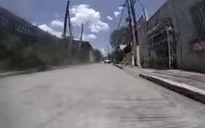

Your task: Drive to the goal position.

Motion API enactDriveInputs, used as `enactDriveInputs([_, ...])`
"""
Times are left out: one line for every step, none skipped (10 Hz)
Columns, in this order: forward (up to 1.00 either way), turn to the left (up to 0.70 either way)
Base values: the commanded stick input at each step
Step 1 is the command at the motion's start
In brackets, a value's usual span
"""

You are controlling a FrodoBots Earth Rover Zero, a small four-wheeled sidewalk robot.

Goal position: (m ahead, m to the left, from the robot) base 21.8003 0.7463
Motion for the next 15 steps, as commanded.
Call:
enactDriveInputs([1.00,0.00])
enactDriveInputs([1.00,0.00])
enactDriveInputs([1.00,0.00])
enactDriveInputs([1.00,-0.34])
enactDriveInputs([1.00,-0.40])
enactDriveInputs([1.00,-0.40])
enactDriveInputs([1.00,-0.40])
enactDriveInputs([1.00,-0.08])
enactDriveInputs([1.00,0.00])
enactDriveInputs([1.00,0.00])
enactDriveInputs([1.00,0.00])
enactDriveInputs([1.00,0.00])
enactDriveInputs([1.00,0.00])
enactDriveInputs([1.00,0.00])
enactDriveInputs([1.00,0.00])
